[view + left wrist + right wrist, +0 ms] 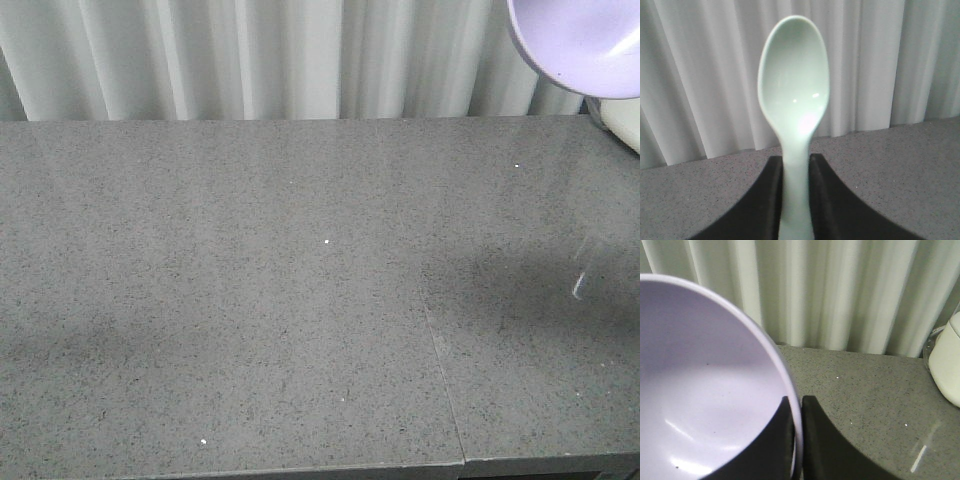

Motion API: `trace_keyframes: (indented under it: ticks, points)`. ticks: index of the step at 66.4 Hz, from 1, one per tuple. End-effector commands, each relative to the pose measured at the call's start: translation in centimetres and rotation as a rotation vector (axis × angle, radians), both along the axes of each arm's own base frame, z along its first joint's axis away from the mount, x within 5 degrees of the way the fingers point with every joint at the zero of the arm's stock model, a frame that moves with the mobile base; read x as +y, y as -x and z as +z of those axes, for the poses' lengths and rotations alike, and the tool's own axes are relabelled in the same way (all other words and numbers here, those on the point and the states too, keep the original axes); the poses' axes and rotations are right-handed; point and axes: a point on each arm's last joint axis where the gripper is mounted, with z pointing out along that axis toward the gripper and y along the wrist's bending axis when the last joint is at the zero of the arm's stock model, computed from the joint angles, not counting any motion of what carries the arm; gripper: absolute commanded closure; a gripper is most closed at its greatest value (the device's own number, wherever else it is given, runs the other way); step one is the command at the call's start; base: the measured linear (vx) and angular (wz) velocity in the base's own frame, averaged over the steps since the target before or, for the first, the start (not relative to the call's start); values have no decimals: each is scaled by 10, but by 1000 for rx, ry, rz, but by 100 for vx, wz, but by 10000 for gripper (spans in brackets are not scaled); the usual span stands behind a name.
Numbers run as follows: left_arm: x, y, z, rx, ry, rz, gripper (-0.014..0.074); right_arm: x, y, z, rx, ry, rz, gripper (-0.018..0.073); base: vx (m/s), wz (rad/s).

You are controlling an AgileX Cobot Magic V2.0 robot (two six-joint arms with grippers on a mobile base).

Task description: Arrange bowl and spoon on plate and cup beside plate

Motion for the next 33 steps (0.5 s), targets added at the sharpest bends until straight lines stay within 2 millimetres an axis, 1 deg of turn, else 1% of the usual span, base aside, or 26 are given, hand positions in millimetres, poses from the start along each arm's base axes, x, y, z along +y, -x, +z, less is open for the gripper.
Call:
trace_keyframes:
  ticks: [1,33]
  points:
    - [-1,6,15,-101,23,-7,603,-1,7,19,-123,-6,-6,570,0,0]
    - [-1,6,15,-101,23,-7,603,-1,7,19,-123,-6,-6,570,0,0]
